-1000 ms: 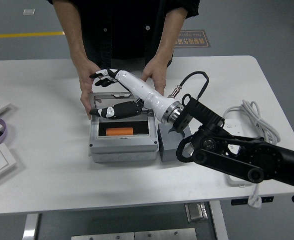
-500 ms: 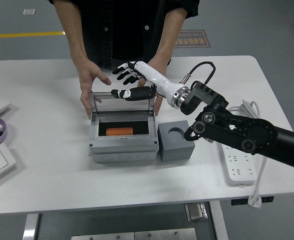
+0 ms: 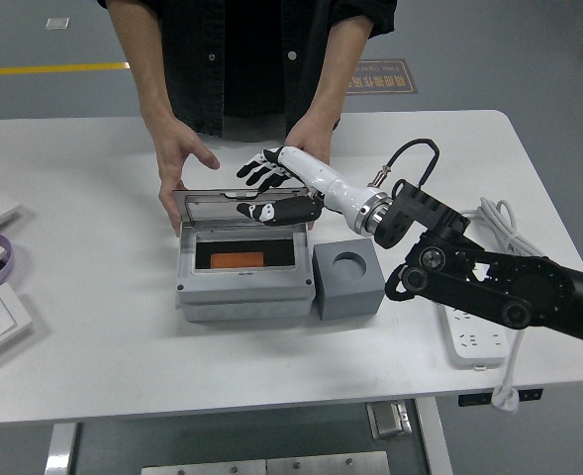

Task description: Pick up the cylinder from the cube,place it in the box,flap close box

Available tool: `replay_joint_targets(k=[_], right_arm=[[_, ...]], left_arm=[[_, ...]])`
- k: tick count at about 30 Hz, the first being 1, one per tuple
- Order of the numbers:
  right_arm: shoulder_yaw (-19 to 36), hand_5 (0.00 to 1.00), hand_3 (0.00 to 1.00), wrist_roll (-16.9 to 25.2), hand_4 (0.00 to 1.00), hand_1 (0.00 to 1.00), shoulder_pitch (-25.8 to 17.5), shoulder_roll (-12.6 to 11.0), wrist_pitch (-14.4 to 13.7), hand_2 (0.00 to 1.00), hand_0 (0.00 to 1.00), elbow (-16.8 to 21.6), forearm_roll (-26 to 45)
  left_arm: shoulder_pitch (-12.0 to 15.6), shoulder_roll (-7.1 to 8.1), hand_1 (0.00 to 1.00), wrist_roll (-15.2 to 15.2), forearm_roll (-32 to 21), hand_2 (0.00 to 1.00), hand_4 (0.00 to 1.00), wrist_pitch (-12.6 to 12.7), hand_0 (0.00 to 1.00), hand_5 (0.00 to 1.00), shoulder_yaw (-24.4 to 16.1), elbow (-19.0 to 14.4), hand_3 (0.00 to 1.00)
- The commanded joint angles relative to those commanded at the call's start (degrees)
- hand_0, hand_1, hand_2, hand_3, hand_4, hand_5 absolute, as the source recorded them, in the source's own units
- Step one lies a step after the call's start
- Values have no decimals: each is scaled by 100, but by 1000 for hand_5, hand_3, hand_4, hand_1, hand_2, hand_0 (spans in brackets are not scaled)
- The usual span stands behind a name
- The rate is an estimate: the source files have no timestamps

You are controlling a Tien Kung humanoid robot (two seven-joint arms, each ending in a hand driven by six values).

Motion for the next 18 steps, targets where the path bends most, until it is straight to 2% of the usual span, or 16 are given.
replay_joint_targets(k=[6,7,18], right_arm=[[-93,325,677,-151,753,604,-97,-74,113,653,660,404,8],[-117,326,679,-166,748,602,-115,-67,139,653,627,409,34],[-86,337,685,-73,746,602,-368,-64,218,656,611,213,624]], left_arm=[[-6,-5,601,0,-29,581,706,2,602,255,20,6,643],[-6,-5,601,0,-28,581,706,2,602,255,20,6,642],[-3,-4,601,-5,-125,581,706,9,602,254,93,15,643]])
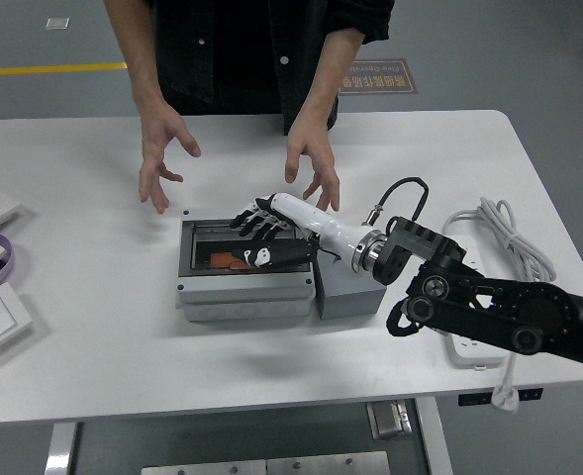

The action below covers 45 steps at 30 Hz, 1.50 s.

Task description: Pick up the cylinder from the cube,place it in the box,flap close box

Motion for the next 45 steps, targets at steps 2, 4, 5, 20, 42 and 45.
replay_joint_targets(k=[2,4,5,20,42,45], right_arm=[[87,352,689,13,740,608,-35,-37,-16,661,615,29,27],[278,352,689,9,740,608,-84,-125,-49,661,615,124,-6],[375,352,689,2,740,608,-109,-176,-64,661,615,186,-43],[2980,364,674,626,737,603,-1644,-929,-408,655,617,1279,-84],[5017,372,649,1574,729,622,-3147,-330,-493,650,639,-3,1346],[5074,375,647,1597,728,623,-3180,-319,-509,649,643,-29,1359]], left_arm=[[4,3,601,-1,-43,581,706,1,602,256,43,2,643],[16,15,601,-2,-78,581,706,3,602,256,88,0,643],[23,19,601,-3,-92,581,706,4,602,256,106,0,643],[221,-5,601,26,-340,581,706,29,602,257,555,-46,643],[277,-6,601,28,-278,583,707,55,602,257,591,-46,644],[262,11,601,26,-272,582,708,57,602,257,609,-42,644]])
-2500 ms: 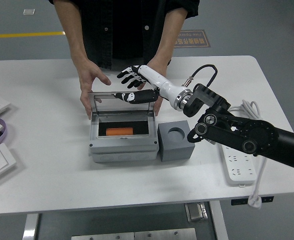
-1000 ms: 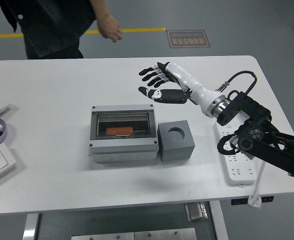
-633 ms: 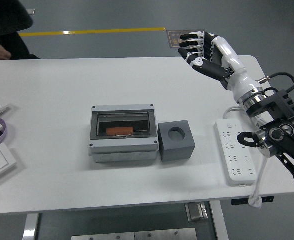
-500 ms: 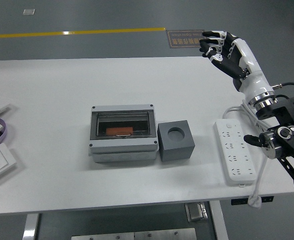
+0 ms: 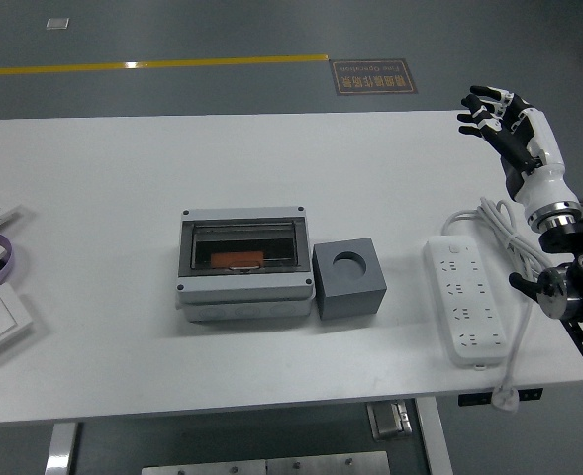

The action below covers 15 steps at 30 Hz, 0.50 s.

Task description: Pick up the cylinder from the cube,place it in the box,flap close box

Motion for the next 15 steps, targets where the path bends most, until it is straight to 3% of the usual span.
replay_joint_targets(k=[15], right_arm=[[17,391,643,39,733,623,-30,36,-57,645,646,-27,-63]], left_arm=[[25,-44,602,1,-1,582,710,-2,602,262,-29,8,645]])
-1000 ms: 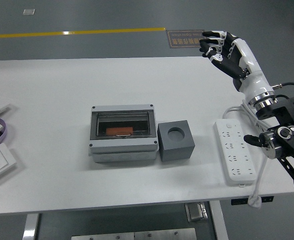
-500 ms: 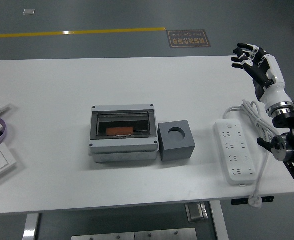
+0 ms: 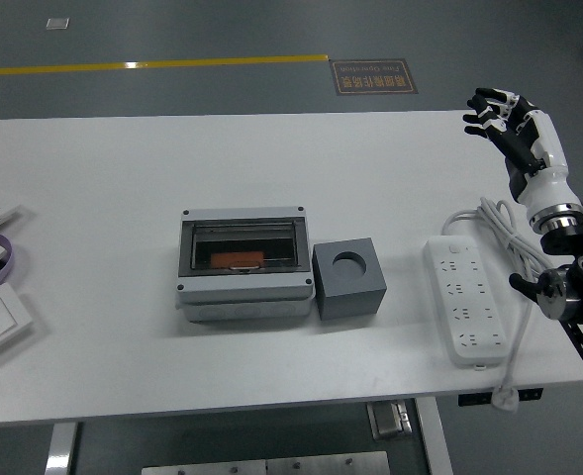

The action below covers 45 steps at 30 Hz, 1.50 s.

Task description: Pick up the cylinder from the cube,place it in the box,flap close box

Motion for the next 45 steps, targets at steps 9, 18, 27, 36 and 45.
replay_joint_targets(k=[9,18,27,36,45], right_arm=[[4,411,641,33,745,623,-28,6,-20,645,647,2,0],[11,415,640,38,746,622,-11,31,-32,645,648,0,-10],[-40,426,639,51,750,625,-2,28,-9,643,649,-22,26],[-87,432,639,81,754,624,0,59,48,643,650,-51,71],[-105,431,644,80,760,632,3,49,66,648,684,-58,87]], left_arm=[[15,-16,601,6,8,583,712,-1,602,265,-30,3,645],[0,-33,601,14,24,583,712,-8,602,264,-57,7,645],[23,-38,601,15,14,583,712,-6,602,262,-65,6,646],[11,-25,601,11,22,583,712,-14,602,264,-85,11,646],[13,-46,601,13,50,583,712,-13,603,262,-109,5,646]])
